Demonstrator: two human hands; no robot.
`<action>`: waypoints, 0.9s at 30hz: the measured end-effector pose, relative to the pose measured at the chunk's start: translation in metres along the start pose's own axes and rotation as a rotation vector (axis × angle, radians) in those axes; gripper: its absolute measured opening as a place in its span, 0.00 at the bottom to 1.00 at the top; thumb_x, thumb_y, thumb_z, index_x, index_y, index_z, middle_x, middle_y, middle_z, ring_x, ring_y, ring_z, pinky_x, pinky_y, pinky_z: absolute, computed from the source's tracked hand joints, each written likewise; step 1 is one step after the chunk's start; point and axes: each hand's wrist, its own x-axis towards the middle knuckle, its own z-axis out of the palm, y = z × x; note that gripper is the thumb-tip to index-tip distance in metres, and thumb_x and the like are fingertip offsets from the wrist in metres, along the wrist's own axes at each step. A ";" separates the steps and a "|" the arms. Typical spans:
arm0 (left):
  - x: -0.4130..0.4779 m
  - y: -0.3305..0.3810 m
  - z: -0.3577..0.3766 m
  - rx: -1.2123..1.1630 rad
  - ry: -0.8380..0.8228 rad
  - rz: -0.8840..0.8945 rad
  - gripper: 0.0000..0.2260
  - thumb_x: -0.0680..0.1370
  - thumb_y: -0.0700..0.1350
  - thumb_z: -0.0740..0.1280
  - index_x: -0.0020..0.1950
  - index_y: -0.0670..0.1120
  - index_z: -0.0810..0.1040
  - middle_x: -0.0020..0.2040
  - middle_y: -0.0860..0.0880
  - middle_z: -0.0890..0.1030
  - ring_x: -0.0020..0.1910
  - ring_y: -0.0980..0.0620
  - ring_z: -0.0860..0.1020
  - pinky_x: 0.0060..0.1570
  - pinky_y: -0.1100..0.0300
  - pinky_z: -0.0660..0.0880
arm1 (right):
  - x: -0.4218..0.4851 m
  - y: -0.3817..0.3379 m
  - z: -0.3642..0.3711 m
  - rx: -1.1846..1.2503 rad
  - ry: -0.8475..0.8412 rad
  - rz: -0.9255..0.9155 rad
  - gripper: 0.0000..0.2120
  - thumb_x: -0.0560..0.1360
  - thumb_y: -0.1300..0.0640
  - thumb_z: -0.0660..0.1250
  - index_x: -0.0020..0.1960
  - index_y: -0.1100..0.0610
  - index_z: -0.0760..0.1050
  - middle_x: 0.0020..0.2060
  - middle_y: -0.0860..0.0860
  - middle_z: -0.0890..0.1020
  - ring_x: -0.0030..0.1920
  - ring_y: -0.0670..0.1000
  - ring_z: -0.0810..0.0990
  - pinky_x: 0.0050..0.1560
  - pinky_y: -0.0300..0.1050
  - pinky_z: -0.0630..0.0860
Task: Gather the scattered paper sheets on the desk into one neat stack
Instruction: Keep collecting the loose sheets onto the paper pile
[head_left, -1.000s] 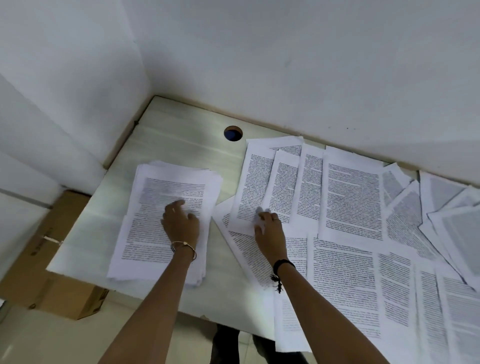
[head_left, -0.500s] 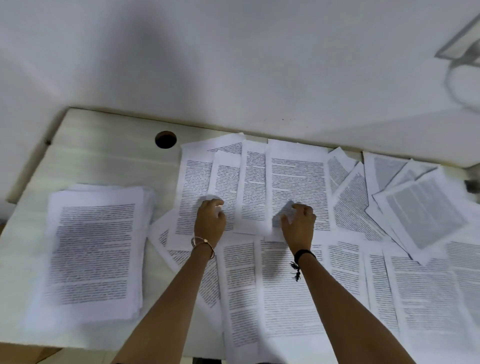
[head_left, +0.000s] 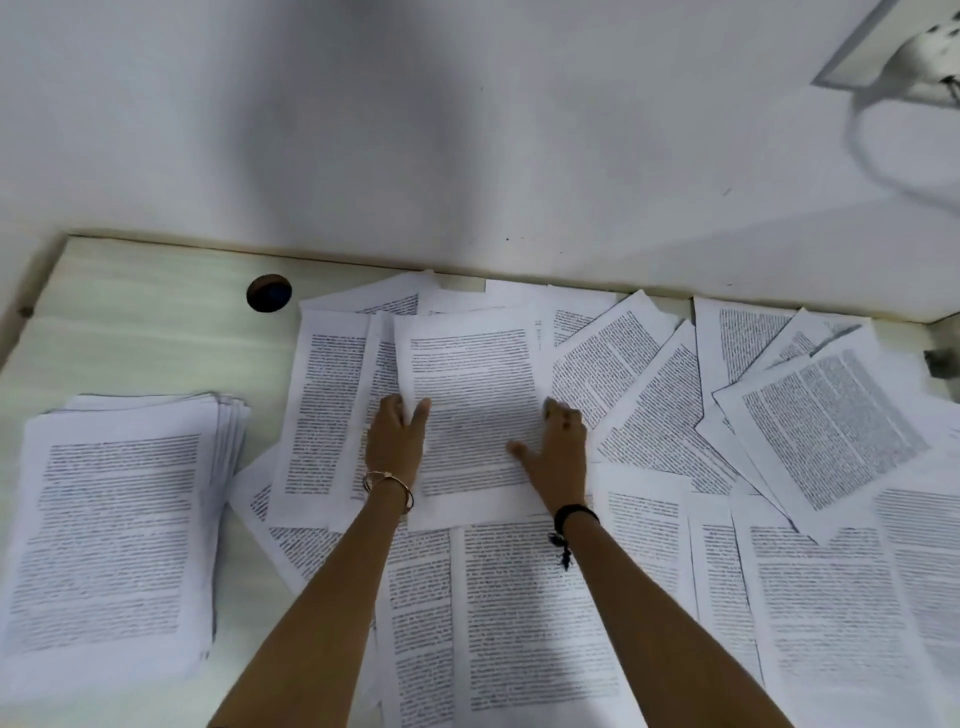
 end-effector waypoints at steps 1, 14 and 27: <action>0.001 0.002 0.002 -0.041 -0.054 -0.019 0.17 0.75 0.54 0.67 0.55 0.43 0.72 0.48 0.44 0.78 0.46 0.46 0.77 0.40 0.59 0.71 | -0.001 -0.003 0.003 0.042 0.008 0.007 0.33 0.71 0.50 0.73 0.69 0.62 0.65 0.66 0.60 0.68 0.66 0.60 0.67 0.63 0.53 0.71; 0.018 -0.004 -0.043 0.162 0.040 -0.098 0.16 0.75 0.48 0.68 0.58 0.41 0.78 0.56 0.41 0.81 0.56 0.40 0.78 0.57 0.49 0.75 | 0.003 -0.052 0.025 0.145 -0.110 -0.104 0.24 0.76 0.52 0.67 0.67 0.61 0.66 0.61 0.58 0.71 0.62 0.58 0.70 0.61 0.52 0.72; 0.040 -0.035 -0.099 0.055 -0.049 -0.198 0.30 0.72 0.47 0.73 0.70 0.41 0.66 0.65 0.40 0.74 0.63 0.40 0.74 0.62 0.51 0.70 | -0.003 -0.079 0.050 0.141 -0.074 -0.059 0.32 0.76 0.50 0.66 0.74 0.62 0.60 0.71 0.58 0.64 0.72 0.57 0.61 0.71 0.49 0.62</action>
